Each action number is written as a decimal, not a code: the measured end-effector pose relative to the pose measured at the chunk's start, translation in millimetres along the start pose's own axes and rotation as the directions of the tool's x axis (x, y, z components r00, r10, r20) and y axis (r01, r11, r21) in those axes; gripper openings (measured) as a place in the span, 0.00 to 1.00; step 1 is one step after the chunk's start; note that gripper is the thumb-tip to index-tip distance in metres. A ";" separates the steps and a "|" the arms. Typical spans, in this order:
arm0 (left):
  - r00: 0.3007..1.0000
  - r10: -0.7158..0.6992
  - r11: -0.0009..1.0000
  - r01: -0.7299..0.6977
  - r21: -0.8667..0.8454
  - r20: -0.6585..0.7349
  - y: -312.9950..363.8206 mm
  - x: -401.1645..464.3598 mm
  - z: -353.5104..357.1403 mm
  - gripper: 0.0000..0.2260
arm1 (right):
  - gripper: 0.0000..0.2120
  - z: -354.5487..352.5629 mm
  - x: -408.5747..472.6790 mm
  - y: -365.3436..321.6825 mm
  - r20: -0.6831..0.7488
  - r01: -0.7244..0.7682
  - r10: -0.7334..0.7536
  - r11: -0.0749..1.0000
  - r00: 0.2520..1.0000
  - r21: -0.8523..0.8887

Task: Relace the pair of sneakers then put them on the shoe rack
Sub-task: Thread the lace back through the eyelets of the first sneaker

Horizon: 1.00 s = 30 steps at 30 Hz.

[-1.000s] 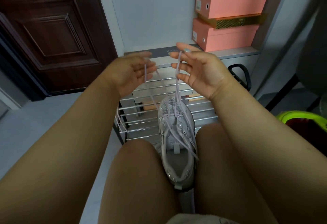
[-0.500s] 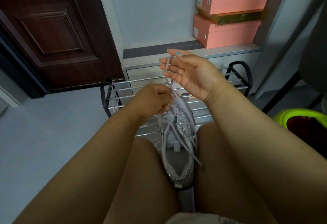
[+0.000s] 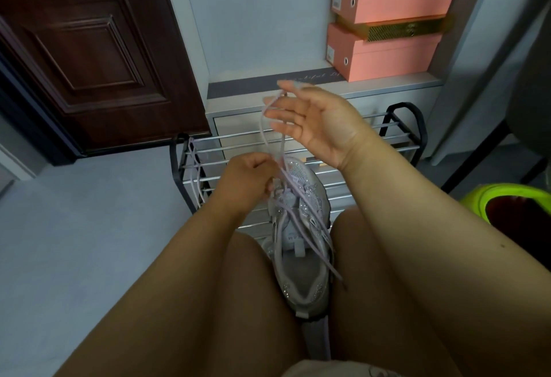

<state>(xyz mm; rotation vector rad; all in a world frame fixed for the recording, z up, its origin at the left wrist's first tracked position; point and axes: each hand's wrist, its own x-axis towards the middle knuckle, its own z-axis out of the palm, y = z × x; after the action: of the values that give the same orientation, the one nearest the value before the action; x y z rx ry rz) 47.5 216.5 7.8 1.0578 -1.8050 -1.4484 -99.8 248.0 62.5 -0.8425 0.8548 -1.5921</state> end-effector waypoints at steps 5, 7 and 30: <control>0.990 -0.072 0.953 0.033 -0.300 -0.120 3.3 -4.0 -32.9 0.13 | 0.02 -12.3 -16.1 16.1 -0.226 -0.139 -0.027 0.716 0.974 -0.685; 0.982 -0.126 0.882 0.048 -0.470 -0.137 1.5 -4.0 -42.8 0.12 | 0.04 -17.9 -26.9 23.7 -0.209 -0.199 0.039 0.518 0.977 -0.832; 0.941 -0.313 0.615 0.098 -0.782 -0.128 -23.0 -4.7 -40.2 0.11 | 0.09 -59.4 -28.2 27.2 -0.340 -0.312 -0.328 0.134 0.881 -0.940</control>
<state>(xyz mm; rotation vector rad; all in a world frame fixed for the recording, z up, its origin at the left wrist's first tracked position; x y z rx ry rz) 88.4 198.1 -5.0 0.9290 -0.7152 -1.8632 -134.0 277.4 7.5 -1.3568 2.5031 -0.9994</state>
